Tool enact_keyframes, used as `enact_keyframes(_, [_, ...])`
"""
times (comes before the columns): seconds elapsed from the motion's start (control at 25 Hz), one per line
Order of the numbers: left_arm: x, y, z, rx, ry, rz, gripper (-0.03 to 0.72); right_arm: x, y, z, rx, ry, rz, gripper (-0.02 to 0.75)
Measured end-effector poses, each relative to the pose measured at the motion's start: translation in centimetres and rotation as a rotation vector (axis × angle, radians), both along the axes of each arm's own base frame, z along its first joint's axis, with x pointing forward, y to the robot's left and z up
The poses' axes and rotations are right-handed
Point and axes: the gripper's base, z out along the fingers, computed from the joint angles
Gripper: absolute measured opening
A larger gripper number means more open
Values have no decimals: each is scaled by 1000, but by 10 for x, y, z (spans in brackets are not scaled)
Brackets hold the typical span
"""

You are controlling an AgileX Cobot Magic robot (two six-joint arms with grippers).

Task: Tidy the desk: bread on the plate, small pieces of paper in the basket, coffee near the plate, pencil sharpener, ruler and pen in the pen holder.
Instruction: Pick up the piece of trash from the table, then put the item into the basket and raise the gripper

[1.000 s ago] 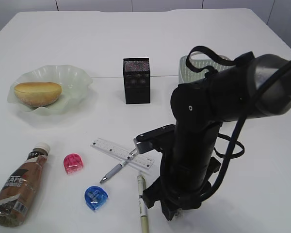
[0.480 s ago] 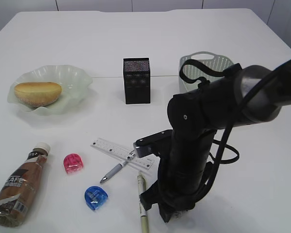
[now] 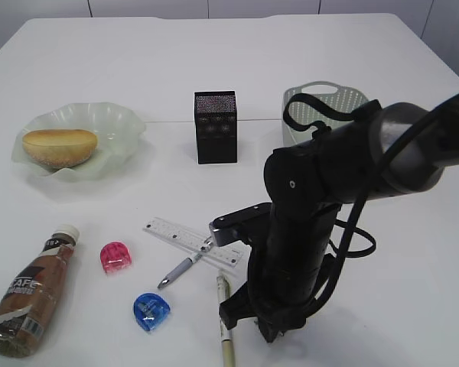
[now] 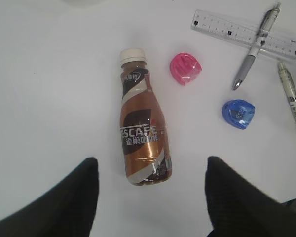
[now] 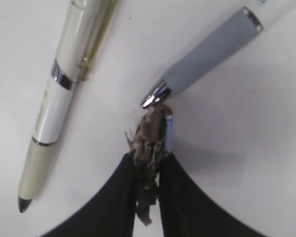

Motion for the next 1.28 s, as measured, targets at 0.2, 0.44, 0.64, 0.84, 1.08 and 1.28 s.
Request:
enact_keyframes(0.2, [0, 0, 0, 0, 0, 0, 496, 0, 0, 3, 7, -7, 4, 91])
enact_keyframes(0.44, [0, 0, 0, 0, 0, 0, 496, -5, -3, 47, 65, -89, 41, 90])
enact_keyframes(0.64, [0, 0, 0, 0, 0, 0, 496, -6, -9, 104, 109, -233, 81, 90])
enact_keyframes(0.84, [0, 0, 0, 0, 0, 0, 496, 28, -28, 154, 123, -422, -30, 90])
enact_keyframes(1.08, [0, 0, 0, 3, -3, 0, 496, 90, -84, 177, 120, -536, -269, 90])
enact_keyframes(1.28, [1, 1, 0, 13, -18, 1, 496, 134, -107, 166, 97, -611, -349, 92])
